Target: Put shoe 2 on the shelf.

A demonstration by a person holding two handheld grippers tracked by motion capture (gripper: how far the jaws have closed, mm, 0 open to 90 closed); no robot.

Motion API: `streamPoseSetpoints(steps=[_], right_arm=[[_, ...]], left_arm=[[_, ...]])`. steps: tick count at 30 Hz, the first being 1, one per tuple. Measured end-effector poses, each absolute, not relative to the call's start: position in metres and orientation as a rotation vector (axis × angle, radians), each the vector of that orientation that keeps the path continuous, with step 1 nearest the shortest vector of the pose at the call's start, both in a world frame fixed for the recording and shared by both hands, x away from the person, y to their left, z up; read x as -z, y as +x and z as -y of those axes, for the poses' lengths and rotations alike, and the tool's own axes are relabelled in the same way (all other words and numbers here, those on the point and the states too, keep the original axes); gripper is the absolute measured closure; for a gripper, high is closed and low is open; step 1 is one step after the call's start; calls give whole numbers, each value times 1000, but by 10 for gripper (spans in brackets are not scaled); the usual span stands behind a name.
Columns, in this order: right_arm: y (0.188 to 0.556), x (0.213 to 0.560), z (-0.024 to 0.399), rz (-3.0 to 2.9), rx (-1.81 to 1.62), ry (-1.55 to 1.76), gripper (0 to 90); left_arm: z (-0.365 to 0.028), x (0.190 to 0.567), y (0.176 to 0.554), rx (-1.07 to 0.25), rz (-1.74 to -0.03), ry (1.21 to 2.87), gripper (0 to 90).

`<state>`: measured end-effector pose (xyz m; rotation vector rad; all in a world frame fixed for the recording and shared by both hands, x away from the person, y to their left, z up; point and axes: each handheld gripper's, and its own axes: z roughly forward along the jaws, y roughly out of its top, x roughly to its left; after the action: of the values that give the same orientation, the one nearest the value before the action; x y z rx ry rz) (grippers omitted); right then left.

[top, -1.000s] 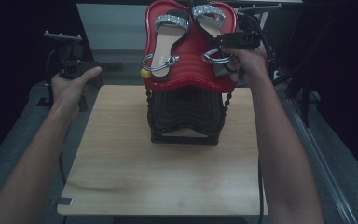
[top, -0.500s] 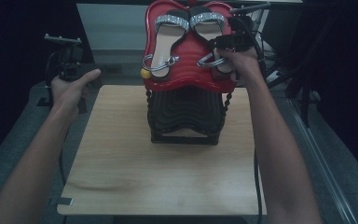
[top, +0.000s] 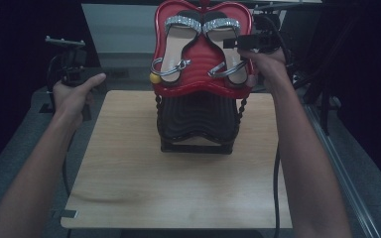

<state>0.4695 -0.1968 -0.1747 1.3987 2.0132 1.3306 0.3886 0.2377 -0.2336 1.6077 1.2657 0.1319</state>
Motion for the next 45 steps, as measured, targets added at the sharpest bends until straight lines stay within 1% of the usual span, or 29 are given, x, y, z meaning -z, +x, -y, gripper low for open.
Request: streamPoseSetpoints(steps=[6, 15, 24, 32, 36, 45], right_arm=[[453, 169, 217, -2043, -1517, 1328, 325], [432, 181, 264, -2013, -1625, 1284, 348], [409, 211, 322, -1954, -1641, 1331, 357], [397, 244, 360, -1925, -1636, 1385, 362], [396, 256, 369, -1923, -1630, 1407, 366], [394, 255, 368, -1916, -1638, 1376, 362]], left_arm=[[-238, 235, 387, -130, -1265, 1603, 248], [-236, 237, 386, -128, -1265, 1592, 248], [-234, 243, 388, -128, -1266, 1600, 248], [-230, 246, 389, -123, -1270, 1603, 249], [-227, 247, 389, -118, -1271, 1601, 248], [-227, 248, 387, -121, -1259, 1596, 249]])
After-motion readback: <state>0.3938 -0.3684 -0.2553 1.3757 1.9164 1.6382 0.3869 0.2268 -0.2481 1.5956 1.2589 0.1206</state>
